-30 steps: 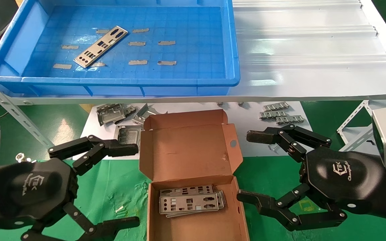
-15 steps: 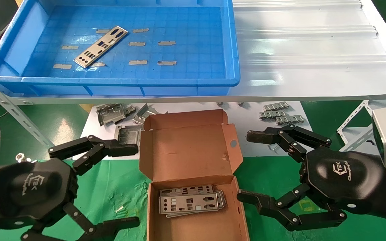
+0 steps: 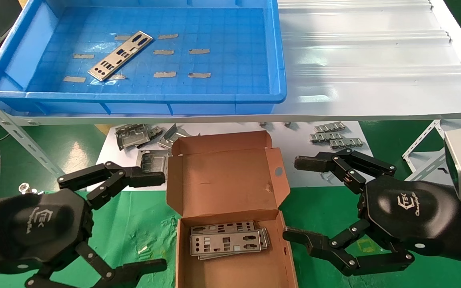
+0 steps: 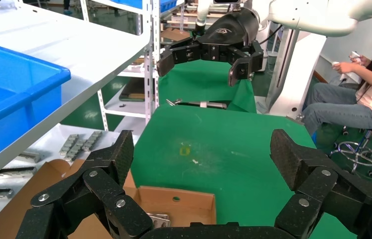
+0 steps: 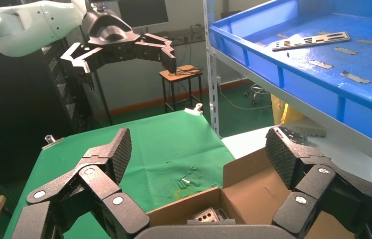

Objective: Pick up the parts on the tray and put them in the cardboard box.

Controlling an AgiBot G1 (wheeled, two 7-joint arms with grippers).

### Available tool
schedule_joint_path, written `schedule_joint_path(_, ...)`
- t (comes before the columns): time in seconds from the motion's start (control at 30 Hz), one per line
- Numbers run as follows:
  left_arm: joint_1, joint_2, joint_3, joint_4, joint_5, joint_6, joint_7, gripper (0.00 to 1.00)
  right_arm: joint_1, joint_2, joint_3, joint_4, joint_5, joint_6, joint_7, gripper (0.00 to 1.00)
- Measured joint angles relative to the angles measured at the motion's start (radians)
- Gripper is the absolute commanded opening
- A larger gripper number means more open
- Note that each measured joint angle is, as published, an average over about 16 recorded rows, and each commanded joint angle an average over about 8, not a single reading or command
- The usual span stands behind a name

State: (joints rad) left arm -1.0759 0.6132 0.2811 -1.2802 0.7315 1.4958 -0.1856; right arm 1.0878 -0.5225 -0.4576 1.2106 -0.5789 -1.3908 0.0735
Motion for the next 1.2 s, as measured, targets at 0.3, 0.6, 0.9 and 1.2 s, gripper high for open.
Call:
schedule_joint_path(0.3,0.000,0.000,0.000,0.000,0.000,0.000,0.000,1.00,0.000,0.000,0.000,0.000,0.000,0.000,0.000,1.00)
schedule_joint_path(0.6,0.000,0.000,0.000,0.000,0.000,0.000,0.000,1.00,0.000,0.000,0.000,0.000,0.000,0.000,0.000,1.00)
schedule_joint_path(0.9,0.000,0.000,0.000,0.000,0.000,0.000,0.000,1.00,0.000,0.000,0.000,0.000,0.000,0.000,0.000,1.00)
schedule_joint_path(1.2,0.000,0.000,0.000,0.000,0.000,0.000,0.000,1.00,0.000,0.000,0.000,0.000,0.000,0.000,0.000,1.00)
